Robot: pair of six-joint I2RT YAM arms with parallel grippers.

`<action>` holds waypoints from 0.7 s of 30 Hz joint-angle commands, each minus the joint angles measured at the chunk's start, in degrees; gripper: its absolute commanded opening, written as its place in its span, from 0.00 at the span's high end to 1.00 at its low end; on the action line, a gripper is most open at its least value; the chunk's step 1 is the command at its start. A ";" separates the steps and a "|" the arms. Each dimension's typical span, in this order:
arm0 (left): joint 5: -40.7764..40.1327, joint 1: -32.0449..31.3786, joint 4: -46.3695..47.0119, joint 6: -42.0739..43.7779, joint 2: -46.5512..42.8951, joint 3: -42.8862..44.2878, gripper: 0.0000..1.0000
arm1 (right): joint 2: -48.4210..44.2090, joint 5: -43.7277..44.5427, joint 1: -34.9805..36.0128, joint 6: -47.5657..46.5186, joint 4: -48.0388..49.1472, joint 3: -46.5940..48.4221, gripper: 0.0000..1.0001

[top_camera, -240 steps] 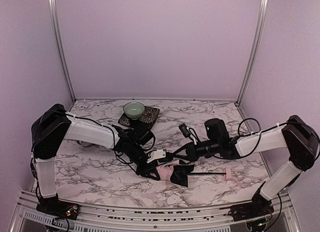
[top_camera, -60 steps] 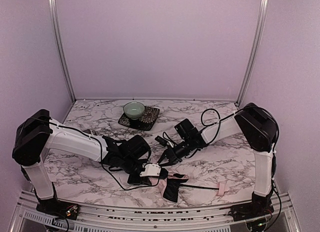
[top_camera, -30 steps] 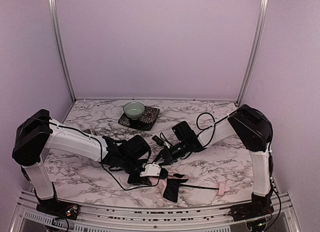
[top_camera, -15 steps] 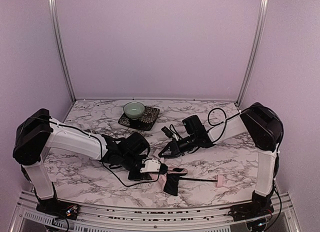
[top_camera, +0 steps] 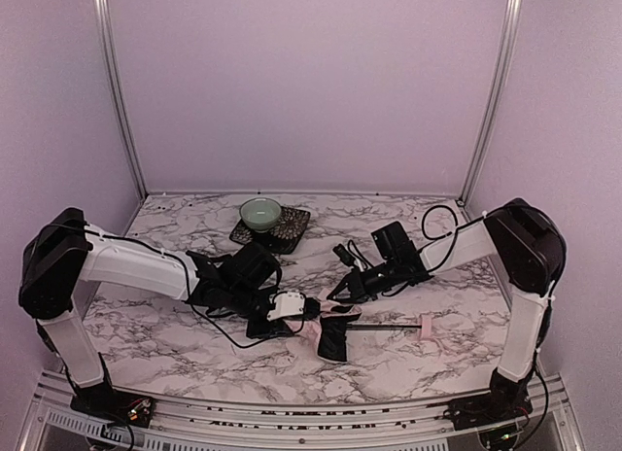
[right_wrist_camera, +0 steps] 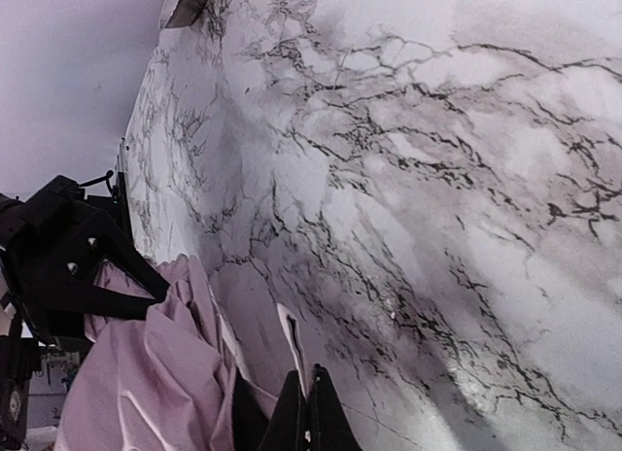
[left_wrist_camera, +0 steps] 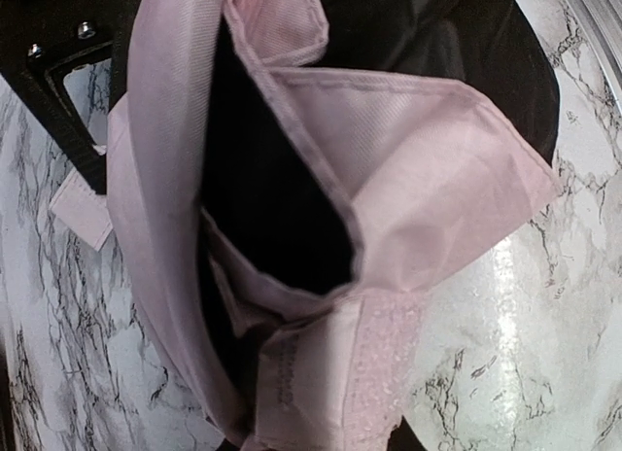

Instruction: Put away the umbrella

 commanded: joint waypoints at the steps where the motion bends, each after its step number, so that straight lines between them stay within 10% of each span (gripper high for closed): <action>1: 5.35 -0.42 -9.84 -0.95 -2.04 -2.65 1.00 | -2.80 9.09 -3.62 -7.23 -7.56 4.13 1.00; 14: -1.78 -4.51 -10.81 2.29 2.72 -1.74 1.00 | -5.58 31.46 1.63 -4.19 -17.41 7.36 1.00; 21: -5.81 -5.44 -11.58 4.94 3.27 -3.27 1.00 | -5.72 35.45 3.79 -2.98 -22.57 10.27 0.81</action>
